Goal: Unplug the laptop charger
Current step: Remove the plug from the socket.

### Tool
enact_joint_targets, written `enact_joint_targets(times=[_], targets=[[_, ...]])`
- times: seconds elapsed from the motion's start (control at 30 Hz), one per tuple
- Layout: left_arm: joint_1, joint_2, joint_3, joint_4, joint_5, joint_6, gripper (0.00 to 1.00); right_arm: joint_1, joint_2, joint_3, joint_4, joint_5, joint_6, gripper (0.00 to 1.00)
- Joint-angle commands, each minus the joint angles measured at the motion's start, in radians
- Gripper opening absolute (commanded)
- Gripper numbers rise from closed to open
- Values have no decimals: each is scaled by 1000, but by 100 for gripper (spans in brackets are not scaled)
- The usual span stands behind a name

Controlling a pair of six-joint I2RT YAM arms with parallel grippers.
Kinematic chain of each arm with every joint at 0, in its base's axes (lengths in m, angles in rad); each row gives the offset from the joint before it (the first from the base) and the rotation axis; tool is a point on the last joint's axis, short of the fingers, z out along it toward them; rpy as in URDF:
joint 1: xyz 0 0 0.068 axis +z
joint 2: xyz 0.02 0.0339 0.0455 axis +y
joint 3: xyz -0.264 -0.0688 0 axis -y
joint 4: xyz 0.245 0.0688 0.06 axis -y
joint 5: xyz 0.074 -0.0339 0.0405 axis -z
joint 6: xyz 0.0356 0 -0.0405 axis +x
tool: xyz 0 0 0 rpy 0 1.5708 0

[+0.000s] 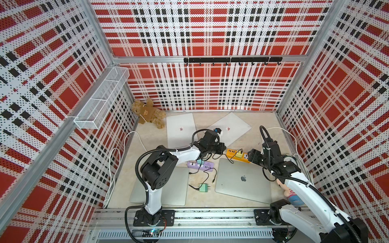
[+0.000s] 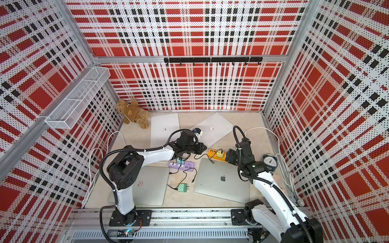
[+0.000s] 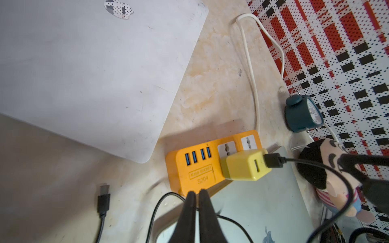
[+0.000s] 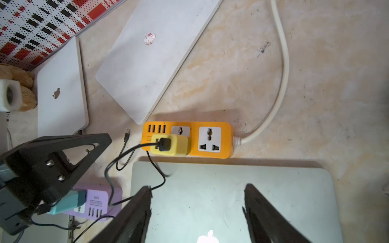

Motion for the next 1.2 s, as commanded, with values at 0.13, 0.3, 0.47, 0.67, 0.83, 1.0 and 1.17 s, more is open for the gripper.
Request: enact_joint_targets(times=[0.13, 0.3, 0.47, 0.67, 0.83, 1.0, 1.17], targets=[[-6, 46, 2, 64, 34, -58, 4, 17, -9, -54, 67, -3, 30, 73], [1, 56, -13, 79, 28, -89, 0, 49, 40, -42, 61, 28, 6, 73], [1, 53, -8, 78, 23, -100, 0, 52, 54, -43, 74, 48, -8, 74], [-1, 107, 51, 83, 54, -111, 0, 58, 74, -32, 66, 58, -8, 74], [-12, 165, 111, 72, 80, -111, 0, 58, 57, -36, 56, 67, -1, 74], [-21, 208, 156, 47, 88, -106, 0, 60, 61, -32, 65, 64, 5, 74], [-22, 226, 160, 35, 71, -103, 0, 69, 83, -24, 78, 61, 5, 74]])
